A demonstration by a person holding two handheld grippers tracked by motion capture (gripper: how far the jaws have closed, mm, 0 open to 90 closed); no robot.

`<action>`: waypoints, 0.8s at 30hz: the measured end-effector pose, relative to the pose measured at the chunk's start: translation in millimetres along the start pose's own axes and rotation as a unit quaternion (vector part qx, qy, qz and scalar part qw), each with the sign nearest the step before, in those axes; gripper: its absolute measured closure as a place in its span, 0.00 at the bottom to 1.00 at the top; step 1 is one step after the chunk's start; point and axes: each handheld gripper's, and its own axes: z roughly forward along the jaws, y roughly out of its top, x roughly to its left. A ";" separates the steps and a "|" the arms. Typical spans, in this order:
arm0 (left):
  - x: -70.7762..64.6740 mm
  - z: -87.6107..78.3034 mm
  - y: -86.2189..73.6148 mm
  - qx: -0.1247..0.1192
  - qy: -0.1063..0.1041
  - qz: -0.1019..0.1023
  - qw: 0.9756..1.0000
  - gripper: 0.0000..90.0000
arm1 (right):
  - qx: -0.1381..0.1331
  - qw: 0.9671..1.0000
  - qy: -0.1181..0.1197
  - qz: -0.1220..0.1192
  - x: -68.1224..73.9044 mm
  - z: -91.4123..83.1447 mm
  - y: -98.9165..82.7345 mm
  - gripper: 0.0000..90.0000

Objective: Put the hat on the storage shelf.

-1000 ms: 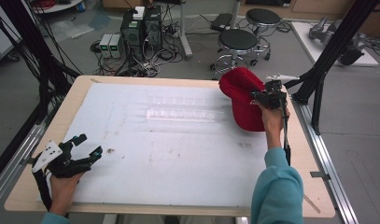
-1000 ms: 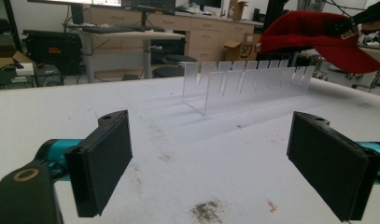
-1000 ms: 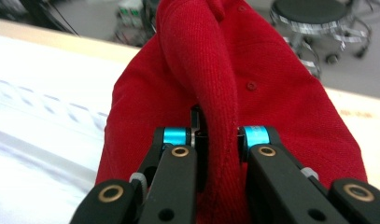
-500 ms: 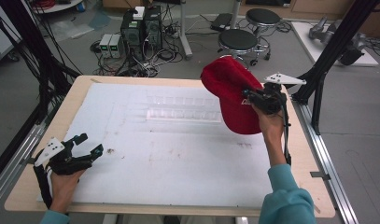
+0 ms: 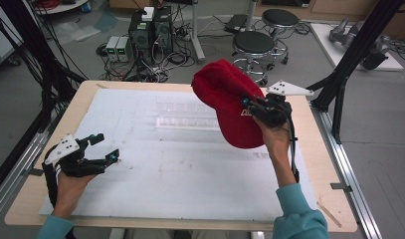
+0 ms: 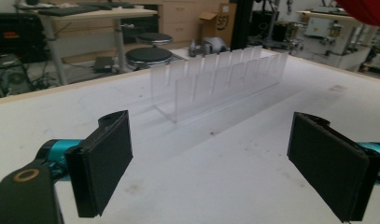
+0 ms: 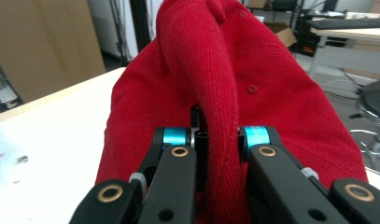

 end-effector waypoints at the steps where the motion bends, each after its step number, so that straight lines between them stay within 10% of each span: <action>1: -1.5 1.8 2.7 0.002 -0.008 -0.003 1.000 0.16 | 0.001 1.000 0.004 -0.002 3.7 2.5 0.0 0.96; 10: -17.8 22.8 30.5 0.029 -0.098 -0.005 0.995 0.15 | -0.011 0.999 0.044 -0.010 27.5 19.7 1.3 0.96; 24: -55.9 64.7 51.4 0.045 -0.171 -0.006 0.984 0.15 | -0.024 0.994 0.098 -0.029 65.6 44.1 5.0 0.96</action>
